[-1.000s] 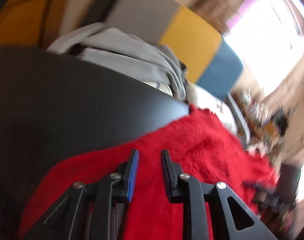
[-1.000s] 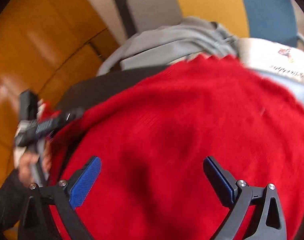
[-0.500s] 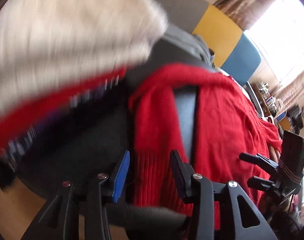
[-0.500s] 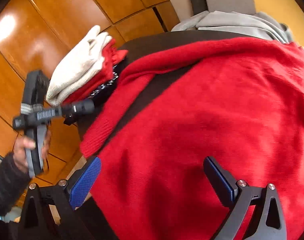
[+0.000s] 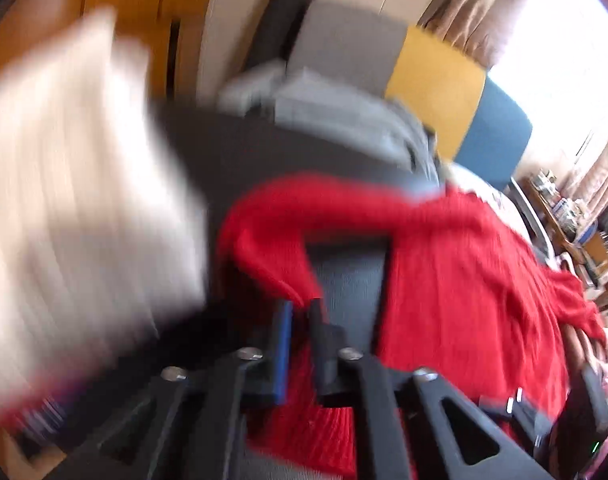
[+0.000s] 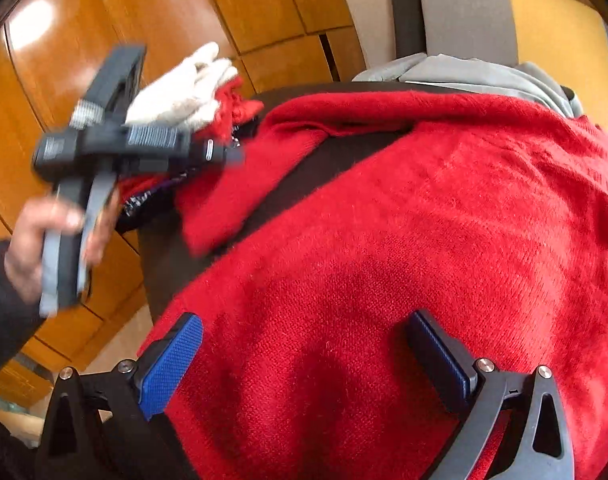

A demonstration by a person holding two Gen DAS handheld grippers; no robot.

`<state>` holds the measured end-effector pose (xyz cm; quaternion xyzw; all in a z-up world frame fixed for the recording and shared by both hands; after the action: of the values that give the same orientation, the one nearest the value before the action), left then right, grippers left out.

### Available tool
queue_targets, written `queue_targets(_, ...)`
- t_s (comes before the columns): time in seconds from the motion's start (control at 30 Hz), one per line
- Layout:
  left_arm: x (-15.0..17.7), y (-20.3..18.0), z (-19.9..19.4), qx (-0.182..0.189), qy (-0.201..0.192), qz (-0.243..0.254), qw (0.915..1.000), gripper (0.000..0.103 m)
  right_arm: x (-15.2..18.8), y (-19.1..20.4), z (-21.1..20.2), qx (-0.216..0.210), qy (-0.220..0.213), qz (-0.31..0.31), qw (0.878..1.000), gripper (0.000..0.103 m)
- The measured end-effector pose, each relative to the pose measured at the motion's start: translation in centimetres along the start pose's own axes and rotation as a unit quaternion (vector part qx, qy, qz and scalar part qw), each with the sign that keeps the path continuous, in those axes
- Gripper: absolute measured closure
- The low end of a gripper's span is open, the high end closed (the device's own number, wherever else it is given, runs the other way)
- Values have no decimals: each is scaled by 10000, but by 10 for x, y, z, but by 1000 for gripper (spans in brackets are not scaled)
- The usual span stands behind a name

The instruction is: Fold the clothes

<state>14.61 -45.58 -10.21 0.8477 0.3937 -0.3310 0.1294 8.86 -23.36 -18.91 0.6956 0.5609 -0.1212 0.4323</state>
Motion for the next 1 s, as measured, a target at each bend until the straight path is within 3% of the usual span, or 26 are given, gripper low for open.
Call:
queue_targets(0.1,-57,10,-21,-430,-491,18,9979,98,-4,-4,1,-212,-115,148,9996,0)
queue_targets(0.27,-125,31,-29,-1278,-819,122,9883,98,-6,-7,-1,-565,-290,359,9973,0)
queue_targets(0.33,-135,18,-25,-1125,-625,382,9909,96,-7,-8,-1,-662,-343,411,9964,0)
queue_targets(0.37,-133,5,-20,-999,-568,603,9915,86,-7,-8,-2,-684,-366,419,9961,0)
queue_targets(0.47,-119,-48,6,-473,-345,1367,9889,79,-6,-8,-6,-753,-431,447,9952,0)
queue_targets(0.6,-77,-122,45,422,224,2390,9698,76,-6,-11,-10,-902,-510,544,9931,0)
queue_targets(0.7,-45,-158,63,791,645,2804,9544,76,-6,-12,-13,-1042,-571,631,9909,0)
queue_targets(0.83,-7,-186,85,1031,1098,3057,9401,76,-5,-15,-18,-1228,-652,747,9875,0)
queue_targets(0.9,-7,-191,112,914,1214,3002,9417,76,-5,-16,-19,-1306,-685,792,9859,0)
queue_targets(1.0,-24,-189,145,904,1402,2346,9577,76,-4,-15,-20,-1308,-681,771,9861,0)
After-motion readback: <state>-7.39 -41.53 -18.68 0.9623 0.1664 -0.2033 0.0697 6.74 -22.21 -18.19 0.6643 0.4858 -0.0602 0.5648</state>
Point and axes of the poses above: each gripper's, at about its wrist camera, not at the fingertips, and z roughly the way its jaws point, y to its left, x to its underside, the point moved 9 cm from there along z, roughly the way its jaws point, and after that the axes turned 13 degrees about -x, right-handed, at the moved point
